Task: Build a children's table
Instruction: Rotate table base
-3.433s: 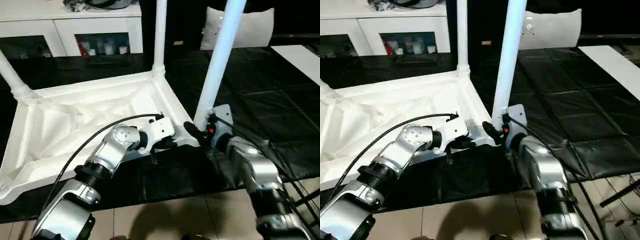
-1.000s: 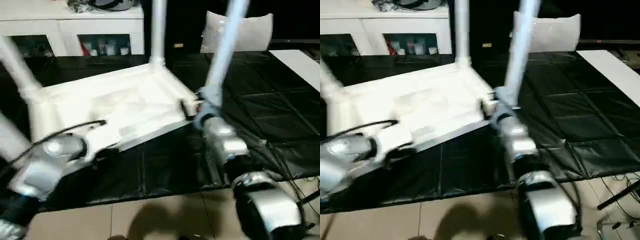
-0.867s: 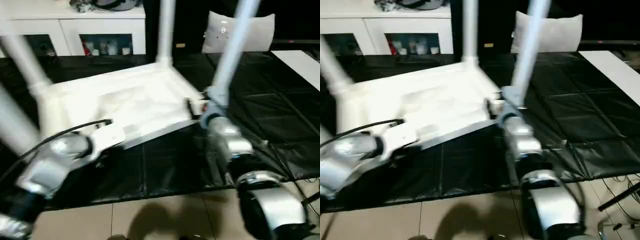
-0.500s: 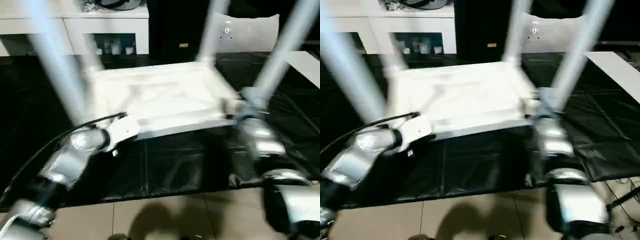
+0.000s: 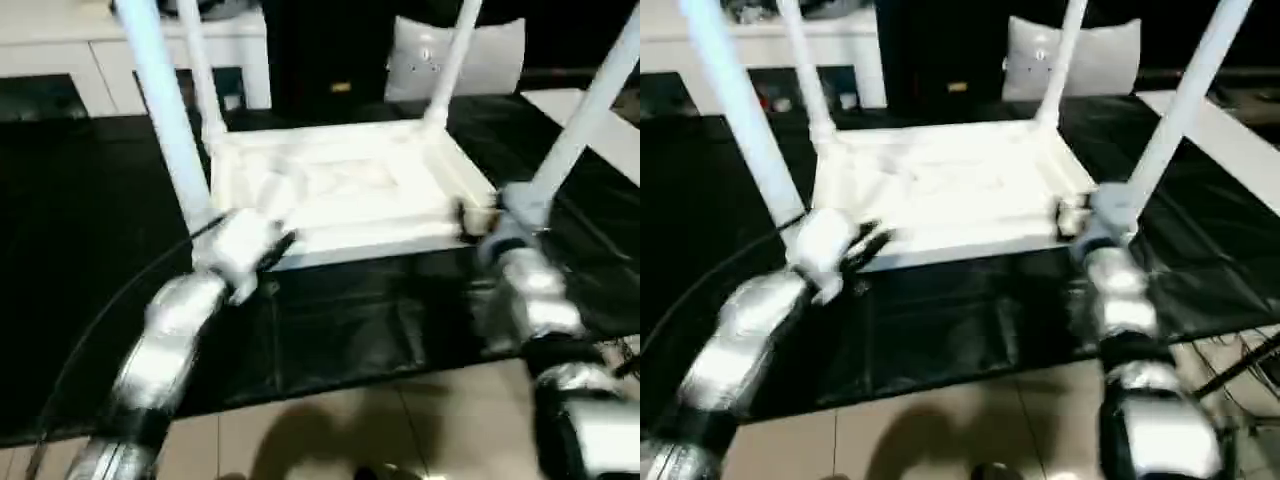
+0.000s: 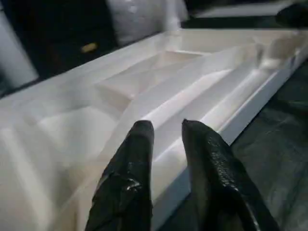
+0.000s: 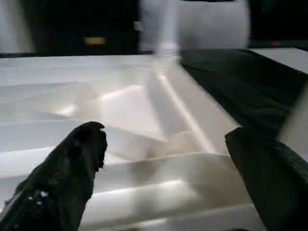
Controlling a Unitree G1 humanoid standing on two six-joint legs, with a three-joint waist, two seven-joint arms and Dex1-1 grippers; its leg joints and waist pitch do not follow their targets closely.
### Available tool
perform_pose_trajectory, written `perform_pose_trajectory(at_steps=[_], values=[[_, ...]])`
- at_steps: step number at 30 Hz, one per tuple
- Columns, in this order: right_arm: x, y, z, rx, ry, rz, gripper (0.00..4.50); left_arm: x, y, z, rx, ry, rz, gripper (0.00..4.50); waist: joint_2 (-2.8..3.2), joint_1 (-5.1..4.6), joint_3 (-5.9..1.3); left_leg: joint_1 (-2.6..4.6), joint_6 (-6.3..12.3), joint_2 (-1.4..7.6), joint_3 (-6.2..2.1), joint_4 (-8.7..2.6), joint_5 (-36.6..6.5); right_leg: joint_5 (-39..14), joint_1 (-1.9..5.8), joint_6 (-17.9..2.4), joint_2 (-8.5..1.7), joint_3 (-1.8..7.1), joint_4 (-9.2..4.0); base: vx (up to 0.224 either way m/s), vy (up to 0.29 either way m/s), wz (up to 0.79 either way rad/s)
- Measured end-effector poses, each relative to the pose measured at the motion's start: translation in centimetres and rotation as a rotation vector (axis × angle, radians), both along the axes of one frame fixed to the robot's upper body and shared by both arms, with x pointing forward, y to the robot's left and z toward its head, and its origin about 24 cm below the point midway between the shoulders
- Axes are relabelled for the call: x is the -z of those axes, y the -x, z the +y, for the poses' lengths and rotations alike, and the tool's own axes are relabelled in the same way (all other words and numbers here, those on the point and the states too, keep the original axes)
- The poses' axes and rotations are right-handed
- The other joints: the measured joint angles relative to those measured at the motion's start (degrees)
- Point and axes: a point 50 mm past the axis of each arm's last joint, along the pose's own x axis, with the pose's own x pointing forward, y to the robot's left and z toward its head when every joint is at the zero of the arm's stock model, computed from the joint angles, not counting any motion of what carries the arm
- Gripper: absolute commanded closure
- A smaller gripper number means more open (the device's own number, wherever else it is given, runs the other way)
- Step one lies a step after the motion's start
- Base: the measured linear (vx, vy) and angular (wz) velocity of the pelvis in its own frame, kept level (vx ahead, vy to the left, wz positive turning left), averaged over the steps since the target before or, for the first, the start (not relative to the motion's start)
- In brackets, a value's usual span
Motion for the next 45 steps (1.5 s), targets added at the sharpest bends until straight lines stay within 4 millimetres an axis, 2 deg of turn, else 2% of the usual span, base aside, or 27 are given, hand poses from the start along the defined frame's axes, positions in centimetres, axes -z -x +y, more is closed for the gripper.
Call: perform_pose_trajectory(at_steps=[4, 6, 9, 11, 14, 16, 19, 21, 25, 30, 31, 34, 39, 45], values=[[0.5, 0.9, 1.9, -0.117, -0.013, -0.007, 0.0, 0.7, 2.4, 1.4, -0.032, 0.045, 0.006, 2.66, -0.05, 0.4, 0.0, 0.03, 0.01, -0.05, -0.04, 0.02, -0.01, -0.02, 0.0, 0.04, -0.1, 0.0, -0.17, 0.0, 0.0, 0.0], [0.8, 1.6, 2.9, -0.176, -0.008, -0.005, 0.0, 1.0, 3.7, 2.1, -0.064, 0.069, 0.002, 2.6, -0.09, 0.5, -0.01, 0.02, 0.07, -0.1, -0.03, 0.03, -0.05, -0.02, 0.07, 0.04, -0.15, 0.01, -0.27, 0.0, 0.0, 0.0], [1.2, 2.5, 3.4, -0.22, -0.004, 0.006, 0.0, 1.5, 5.5, 2.5, -0.095, 0.11, 0.013, 2.3, -0.11, 0.51, -0.01, 0.07, 0.14, -0.11, -0.03, 0.02, -0.09, -0.02, 0.2, 0.05, -0.15, 0.0, -0.48, 0.0, 0.0, 0.0], [1.3, 3.0, 3.6, -0.243, -0.006, 0.015, 0.0, 1.7, 6.0, 2.5, -0.111, 0.13, 0.014, 2.07, -0.12, 0.42, -0.01, 0.08, 0.14, -0.1, -0.04, 0.01, -0.09, -0.01, 0.25, 0.06, -0.14, 0.0, -0.53, 0.0, 0.0, 0.0], [1.4, 3.7, 4.0, -0.296, -0.003, 0.02, 0.0, 1.7, 6.1, 2.7, -0.142, 0.147, 0.01, 1.94, -0.13, 0.24, -0.02, 0.07, 0.13, -0.09, -0.06, 0.01, -0.09, -0.01, 0.27, 0.07, -0.12, 0.0, -0.57, 0.0, 0.0, 0.0], [1.7, 4.3, 4.1, -0.342, 0.004, 0.041, 0.0, 1.7, 6.1, 3.7, -0.186, 0.138, 0.0, 1.62, -0.26, 0.11, -0.07, 0.04, 0.13, -0.08, -0.07, -0.01, -0.09, 0.0, 0.32, 0.08, -0.1, -0.02, -0.57, 0.0, 0.0, 0.0], [2.2, 4.8, 4.0, -0.35, 0.011, 0.075, 0.0, 1.8, 5.4, 5.7, -0.248, 0.091, 0.003, 1.53, -0.38, 0.06, -0.06, 0.05, 0.13, -0.07, -0.12, -0.01, -0.09, 0.0, 0.28, 0.09, -0.07, -0.06, -0.59, 0.0, 0.0, 0.0], [2.6, 4.8, 3.7, -0.313, 0.029, 0.114, 0.0, 1.1, 4.3, 6.7, -0.264, 0.077, -0.016, 1.18, -0.53, 0.09, -0.07, 0.08, 0.13, -0.07, -0.16, -0.01, -0.08, 0.0, 0.29, 0.09, -0.07, -0.05, -0.62, 0.0, 0.0, 0.0], [3.4, 4.7, 3.5, -0.262, 0.026, 0.234, 0.0, -0.6, 2.0, 7.1, -0.234, 0.057, -0.05, 0.95, -0.92, 0.29, -0.31, 0.11, 0.13, -0.12, -0.16, 0.0, -0.09, 0.01, 0.34, 0.09, -0.09, 0.07, -0.63, 0.0, 0.0, 0.0], [3.7, 4.6, 3.1, -0.217, 0.021, 0.271, 0.0, -1.3, -0.6, 6.2, -0.155, 0.093, -0.027, 0.61, -0.99, 0.5, -0.34, 0.08, 0.17, -0.15, -0.08, -0.03, -0.11, 0.03, 0.29, 0.09, -0.12, 0.15, -0.6, 0.0, 0.0, 0.0], [3.6, 4.5, 2.9, -0.207, 0.019, 0.273, 0.0, -1.6, -1.0, 6.0, -0.141, 0.096, -0.034, 0.42, -0.99, 0.46, -0.34, 0.08, 0.17, -0.14, -0.07, -0.04, -0.11, 0.03, 0.28, 0.09, -0.11, 0.15, -0.6, 0.0, 0.0, 0.0], [3.7, 4.3, 2.4, -0.163, 0.011, 0.3, 0.0, -2.3, -2.2, 5.3, -0.069, 0.116, -0.029, 0.42, -0.98, 0.41, -0.34, 0.11, 0.17, -0.14, -0.05, -0.06, -0.11, 0.03, 0.28, 0.08, -0.11, 0.19, -0.56, 0.0, 0.0, 0.0], [3.7, 3.3, 1.5, -0.117, 0.003, 0.33, 0.0, -2.3, -3.0, 4.5, 0.045, 0.166, 0.027, 0.42, -1.0, 0.3, -0.35, 0.16, 0.16, -0.15, 0.06, -0.07, -0.1, 0.05, 0.27, 0.05, -0.1, 0.38, -0.47, 0.0, 0.0, 0.0], [4.2, 2.6, 0.9, -0.113, 0.006, 0.36, 0.0, -1.9, -2.7, 3.8, 0.207, 0.204, 0.119, 0.42, -1.04, 0.68, -0.37, 0.23, 0.17, -0.16, 0.14, -0.05, -0.11, 0.05, 0.25, 0.04, -0.11, 0.39, -0.47, 0.0, 0.0, 0.0]])
